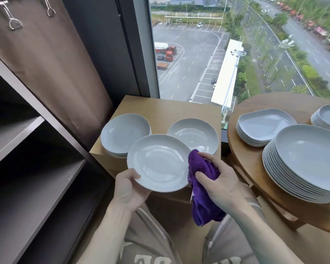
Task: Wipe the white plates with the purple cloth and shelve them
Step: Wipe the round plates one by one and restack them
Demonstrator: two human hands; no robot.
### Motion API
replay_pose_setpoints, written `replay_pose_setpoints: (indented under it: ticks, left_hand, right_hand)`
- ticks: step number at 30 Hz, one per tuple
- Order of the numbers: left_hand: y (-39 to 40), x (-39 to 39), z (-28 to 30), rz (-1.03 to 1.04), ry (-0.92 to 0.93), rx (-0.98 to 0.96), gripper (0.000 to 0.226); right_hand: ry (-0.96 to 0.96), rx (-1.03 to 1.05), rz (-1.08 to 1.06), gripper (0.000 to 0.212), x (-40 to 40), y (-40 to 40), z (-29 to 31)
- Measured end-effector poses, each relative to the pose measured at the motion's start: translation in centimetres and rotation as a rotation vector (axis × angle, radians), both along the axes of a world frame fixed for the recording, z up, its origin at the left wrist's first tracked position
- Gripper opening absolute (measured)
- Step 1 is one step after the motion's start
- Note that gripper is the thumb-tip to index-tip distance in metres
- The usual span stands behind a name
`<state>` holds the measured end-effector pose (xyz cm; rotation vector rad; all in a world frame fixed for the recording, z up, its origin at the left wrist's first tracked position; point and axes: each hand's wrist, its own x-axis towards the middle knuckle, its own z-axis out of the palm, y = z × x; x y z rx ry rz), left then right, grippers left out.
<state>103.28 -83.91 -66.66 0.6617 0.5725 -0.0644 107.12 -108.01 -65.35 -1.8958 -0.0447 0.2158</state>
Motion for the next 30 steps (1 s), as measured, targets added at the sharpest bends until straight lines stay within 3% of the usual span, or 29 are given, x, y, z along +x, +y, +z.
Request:
replay_pose_setpoints:
  ticks: [3, 8, 10, 13, 16, 24, 30]
  left_hand:
    - [0.0, -0.5, -0.3, -0.008, -0.013, -0.013, 0.066]
    - [-0.7, -0.9, -0.6, -0.038, 0.008, -0.050, 0.050]
    - [-1.0, -1.0, -0.4, -0.032, 0.001, -0.057, 0.049]
    - [-1.4, -1.1, 0.1, -0.037, -0.028, -0.007, 0.048]
    - [-1.6, -1.0, 0.7, -0.052, -0.028, 0.061, 0.048]
    - [-1.9, -0.4, 1.9, -0.175, -0.074, 0.189, 0.071]
    - [-0.7, -0.2, 1.7, -0.141, -0.101, 0.197, 0.073]
  right_hand:
    - [-0.018, 0.007, 0.016, 0.049, -0.1, 1.4, 1.1]
    - [-0.110, -0.070, 0.085, 0.048, -0.1, 4.0, 2.0]
    - [-0.150, -0.246, 0.154, 0.050, -0.1, 5.0, 1.8]
    - [-0.129, -0.570, 0.258, 0.071, -0.7, 6.7, 0.8]
    - [-0.121, -0.714, 0.259, 0.084, -1.4, 8.0, -0.4]
    - [-0.198, -0.597, 0.095, 0.076, 0.8, 9.1, 0.1]
    - [-0.304, -0.474, 0.333, 0.071, 0.7, 11.5, 2.6]
